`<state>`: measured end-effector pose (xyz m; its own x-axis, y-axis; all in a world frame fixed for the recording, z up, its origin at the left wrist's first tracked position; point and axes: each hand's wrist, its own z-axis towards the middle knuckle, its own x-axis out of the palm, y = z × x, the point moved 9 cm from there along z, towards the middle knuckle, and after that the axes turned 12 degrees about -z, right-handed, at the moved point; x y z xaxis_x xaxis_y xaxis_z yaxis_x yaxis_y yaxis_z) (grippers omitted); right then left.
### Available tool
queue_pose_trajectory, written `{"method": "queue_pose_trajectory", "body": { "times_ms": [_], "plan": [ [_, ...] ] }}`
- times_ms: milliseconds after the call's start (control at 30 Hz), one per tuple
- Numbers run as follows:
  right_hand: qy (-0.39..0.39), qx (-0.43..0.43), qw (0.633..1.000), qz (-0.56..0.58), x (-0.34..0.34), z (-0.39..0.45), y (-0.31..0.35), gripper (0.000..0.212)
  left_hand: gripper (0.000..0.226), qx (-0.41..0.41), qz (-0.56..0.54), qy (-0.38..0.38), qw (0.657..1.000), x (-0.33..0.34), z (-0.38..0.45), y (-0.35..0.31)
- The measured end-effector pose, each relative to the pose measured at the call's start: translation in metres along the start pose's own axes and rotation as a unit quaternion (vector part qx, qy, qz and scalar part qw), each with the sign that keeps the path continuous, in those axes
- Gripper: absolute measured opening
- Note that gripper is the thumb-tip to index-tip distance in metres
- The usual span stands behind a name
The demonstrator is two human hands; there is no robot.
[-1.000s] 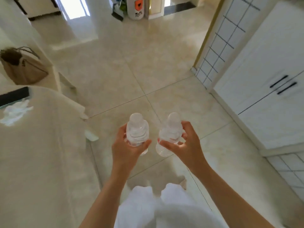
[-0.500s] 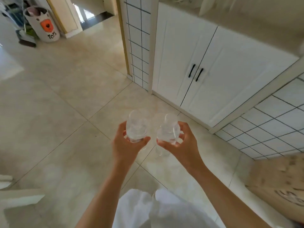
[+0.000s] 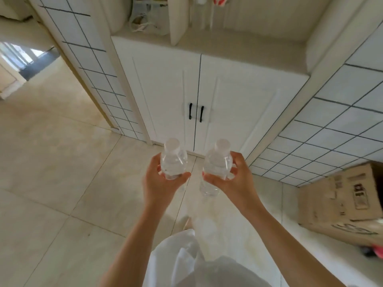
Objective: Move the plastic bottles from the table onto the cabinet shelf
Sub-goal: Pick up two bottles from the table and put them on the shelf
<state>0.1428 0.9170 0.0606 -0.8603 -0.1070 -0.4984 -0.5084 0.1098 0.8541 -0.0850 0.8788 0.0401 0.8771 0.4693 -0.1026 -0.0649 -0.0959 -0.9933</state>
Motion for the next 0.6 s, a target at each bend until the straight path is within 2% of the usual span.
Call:
{"method": "queue_pose_trajectory", "body": {
  "times_ms": [300, 467, 600],
  "plan": [
    [-0.081, 0.022, 0.996, 0.027, -0.056, 0.116, 0.016, 0.065, 0.067, 0.022, -0.01, 0.083, 0.996, 0.105, 0.124, -0.046],
    [-0.09, 0.016, 0.996, 0.021, -0.089, 0.18, 0.027, 0.068, 0.075, 0.025, -0.012, 0.094, 0.995, 0.161, 0.177, -0.069],
    [-0.096, 0.003, 0.995, 0.025, -0.121, 0.229, 0.035, 0.069, 0.071, 0.042, -0.024, 0.095, 0.994, 0.205, 0.213, -0.09]
  ]
}}
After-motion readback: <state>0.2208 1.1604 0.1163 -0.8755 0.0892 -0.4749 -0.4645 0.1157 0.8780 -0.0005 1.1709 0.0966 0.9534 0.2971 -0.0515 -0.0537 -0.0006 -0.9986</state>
